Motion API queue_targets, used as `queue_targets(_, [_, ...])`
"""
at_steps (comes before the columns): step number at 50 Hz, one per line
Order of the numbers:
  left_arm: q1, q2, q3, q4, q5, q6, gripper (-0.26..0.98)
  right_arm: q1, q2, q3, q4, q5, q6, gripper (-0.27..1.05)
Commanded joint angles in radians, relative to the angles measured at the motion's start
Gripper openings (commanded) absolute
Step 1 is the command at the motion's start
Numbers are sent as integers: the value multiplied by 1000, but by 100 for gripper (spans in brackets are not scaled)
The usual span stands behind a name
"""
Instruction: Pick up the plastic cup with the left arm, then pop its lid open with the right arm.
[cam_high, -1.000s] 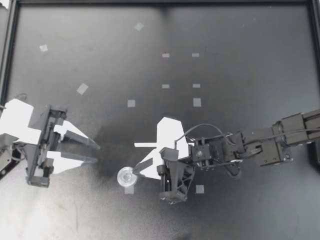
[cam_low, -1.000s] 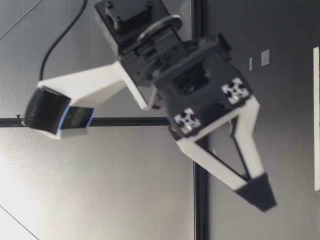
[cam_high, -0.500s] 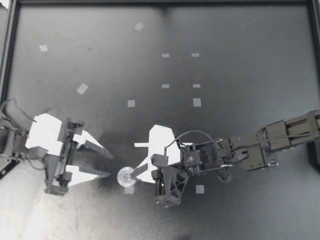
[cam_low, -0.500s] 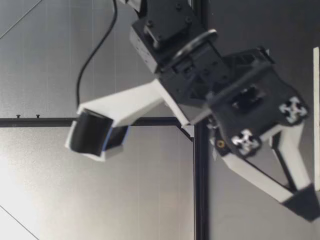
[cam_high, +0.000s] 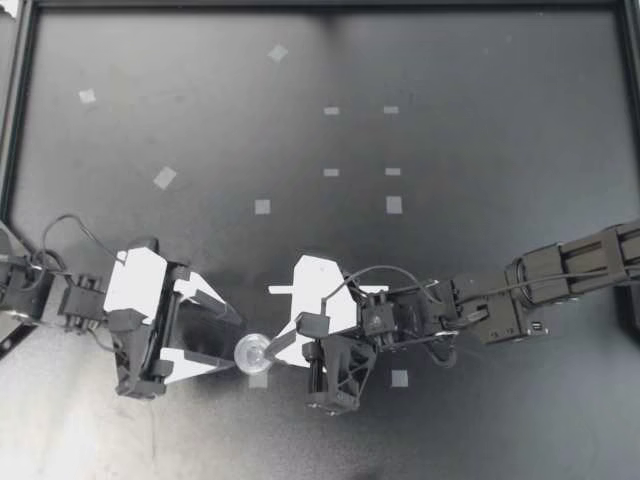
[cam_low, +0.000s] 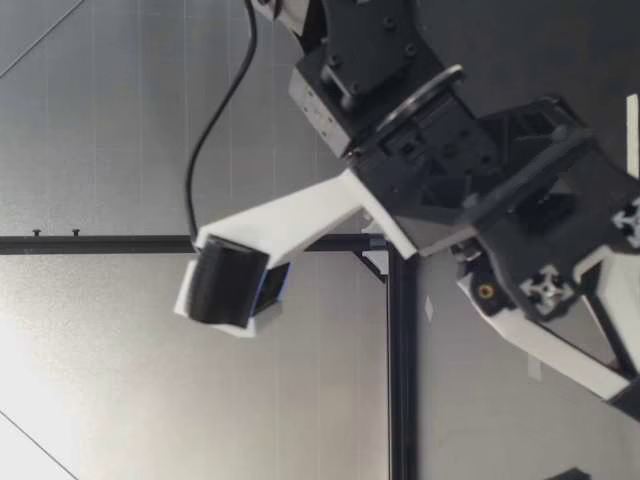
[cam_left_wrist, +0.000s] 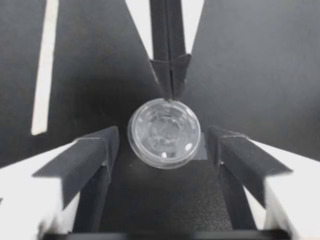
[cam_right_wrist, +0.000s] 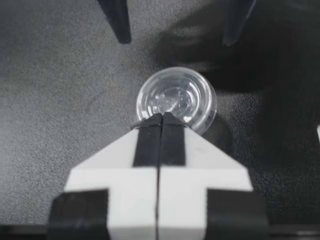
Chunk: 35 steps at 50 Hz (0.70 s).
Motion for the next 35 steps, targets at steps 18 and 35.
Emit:
queue_targets(18, [-25,41,-29,0,-11,-5,64,5,-6,-28,-2,-2,-2,-4])
queue_targets(35, [-25,117,-61,-2,-11,-6,64,5,-5,-29,-2,55,-2,-4])
